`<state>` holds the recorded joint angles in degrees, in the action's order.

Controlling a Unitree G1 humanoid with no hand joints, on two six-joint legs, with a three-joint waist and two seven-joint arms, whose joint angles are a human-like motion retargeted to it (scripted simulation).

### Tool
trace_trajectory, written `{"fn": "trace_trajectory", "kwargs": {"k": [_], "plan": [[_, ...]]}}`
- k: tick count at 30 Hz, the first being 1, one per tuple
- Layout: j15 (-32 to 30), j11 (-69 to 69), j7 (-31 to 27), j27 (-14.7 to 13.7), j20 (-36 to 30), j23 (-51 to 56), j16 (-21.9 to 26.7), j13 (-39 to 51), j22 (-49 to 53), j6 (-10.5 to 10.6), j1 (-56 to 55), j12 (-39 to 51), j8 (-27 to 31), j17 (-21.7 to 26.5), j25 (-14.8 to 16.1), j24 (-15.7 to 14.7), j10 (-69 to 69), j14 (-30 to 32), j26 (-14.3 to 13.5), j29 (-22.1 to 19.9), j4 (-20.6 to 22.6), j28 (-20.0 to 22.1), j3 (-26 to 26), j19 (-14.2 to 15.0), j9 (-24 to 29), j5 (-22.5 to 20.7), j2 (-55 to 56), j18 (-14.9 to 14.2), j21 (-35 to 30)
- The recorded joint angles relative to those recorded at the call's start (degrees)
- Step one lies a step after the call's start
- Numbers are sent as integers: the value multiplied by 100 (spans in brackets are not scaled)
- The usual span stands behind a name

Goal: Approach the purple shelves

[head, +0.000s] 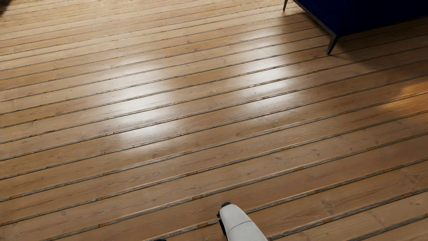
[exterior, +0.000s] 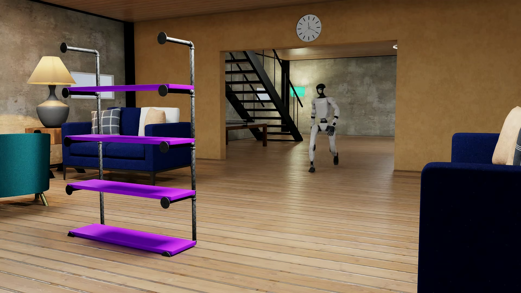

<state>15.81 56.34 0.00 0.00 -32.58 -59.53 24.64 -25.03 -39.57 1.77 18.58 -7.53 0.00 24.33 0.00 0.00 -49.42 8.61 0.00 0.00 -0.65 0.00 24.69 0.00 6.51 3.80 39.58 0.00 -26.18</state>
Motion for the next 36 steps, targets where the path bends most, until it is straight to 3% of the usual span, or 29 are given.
{"fn": "trace_trajectory", "kwargs": {"k": [1,2,4,5,7,8,10,11,12,13,14,15,16,18,20,24,26,27,28,30,31,32,34,35,36], "plan": [[293,69,0,0,-201,105,5,155,-136,-78,-521,-147,0,-128,0,0,-1204,349,0,0,-13,0,-366,0,109,-206,-511,0,60],[460,-81,0,0,-385,222,-29,352,-282,-141,-1119,-276,0,-245,0,0,-2394,1,0,0,5,0,-865,0,150,-382,-1064,0,-21],[362,-938,0,0,-431,1184,-208,482,-647,-347,-2491,-876,0,-325,0,0,-2720,-341,0,0,289,0,-1694,0,48,-428,-2375,0,367],[258,-1455,0,0,-319,1695,-281,552,-795,-429,-3076,-1189,0,-339,0,0,-2180,-184,0,0,411,0,-2107,0,26,-401,-3111,0,555],[127,-2286,0,0,-818,2559,-149,891,-918,-500,-3883,-1617,0,-228,0,0,-42,429,0,0,538,0,-2879,0,30,-281,-4410,0,809],[219,-2564,0,0,-932,2915,-91,1127,-933,-523,-4184,-1807,0,-147,0,0,1035,150,0,0,547,0,-3196,0,22,-194,-4937,0,1006],[551,-2837,0,0,-1071,3403,45,1615,-938,-590,-4693,-2131,0,36,0,0,2224,-2149,0,0,475,0,-3725,0,-55,-11,-5796,0,1253],[540,-2812,0,0,-1116,3515,83,1766,-1016,-629,-4933,-2233,0,94,0,0,2175,-2797,0,0,376,0,-4031,0,-62,165,-6100,0,1457],[217,-2650,0,0,-1112,3508,68,1817,-1171,-652,-5124,-2297,0,121,0,0,2085,-2378,0,0,305,0,-4344,0,-47,394,-6306,0,1637],[-526,-2320,0,0,-1074,3391,17,1766,-1326,-683,-5296,-2348,0,114,0,0,1814,-1170,0,0,317,0,-4510,0,-69,596,-6381,0,1677],[-1846,-1769,0,0,-1007,3218,-64,1677,-1520,-901,-5608,-2433,0,27,0,0,1346,538,0,0,524,0,-4508,0,-219,936,-6207,0,1659],[-2572,-806,0,0,-1102,2843,-91,1499,-1618,-948,-5367,-2284,0,-85,0,0,877,535,0,0,763,0,-4147,0,-161,916,-5897,0,1535],[-2842,262,0,0,-1128,2478,-122,1343,-1629,-994,-5023,-2112,0,-195,0,0,646,391,0,0,1002,0,-3786,0,-120,900,-5397,0,1359],[-1485,1927,0,0,-817,1730,-161,996,-1290,-933,-3749,-1666,0,-343,0,0,1062,-240,0,0,1357,0,-3008,0,-13,713,-4214,0,721],[-433,1982,0,0,-271,998,-149,501,-669,-705,-2304,-1165,0,-398,0,0,1785,-1060,0,0,1374,0,-2211,0,25,398,-3068,0,151],[-552,-1570,0,0,1057,216,22,-521,879,-393,-356,-168,0,-301,0,0,2593,-2717,0,0,833,0,-885,0,-140,398,-1627,0,-86],[-1029,-3689,0,0,1536,87,237,-871,1587,-361,55,134,0,-246,0,0,2554,-2921,0,0,607,0,-419,0,-364,503,-1262,0,226],[-872,-3515,0,0,1743,-9,298,-973,1755,-349,273,184,0,-207,0,0,2404,-2768,0,0,414,0,-215,0,-400,534,-1084,0,286],[-533,-2277,0,0,1876,-130,295,-1029,1776,-304,453,146,0,-170,0,0,2065,-2377,0,0,217,0,-47,0,-405,485,-983,0,332],[-809,-935,0,0,1823,-431,97,-934,1444,1,165,-91,0,-129,0,0,480,-711,0,0,-169,0,-126,0,-453,55,-812,0,302],[-489,-593,0,0,1544,-501,9,-757,1123,35,-188,-239,0,-149,0,0,-678,54,0,0,-229,0,-302,0,-348,-186,-1163,0,213],[-159,-542,0,0,1110,-331,-61,-613,738,45,-716,-278,0,-195,0,0,-2067,250,0,0,-225,0,-473,0,-253,-397,-1645,0,212],[-173,-1203,0,0,358,513,-245,-220,-262,-251,-1905,-490,0,-359,0,0,-2835,-249,0,0,132,0,-1296,0,-159,-521,-2791,0,323],[-206,-1574,0,0,316,1074,-353,-38,-611,-395,-2408,-794,0,-421,0,0,-2531,-146,0,0,298,0,-1700,0,-115,-534,-3393,0,500],[-259,-1906,0,0,-123,1646,-373,170,-1045,-509,-2863,-1000,0,-427,0,0,-1735,221,0,0,434,0,-2066,0,-95,-482,-3929,0,604]]}}
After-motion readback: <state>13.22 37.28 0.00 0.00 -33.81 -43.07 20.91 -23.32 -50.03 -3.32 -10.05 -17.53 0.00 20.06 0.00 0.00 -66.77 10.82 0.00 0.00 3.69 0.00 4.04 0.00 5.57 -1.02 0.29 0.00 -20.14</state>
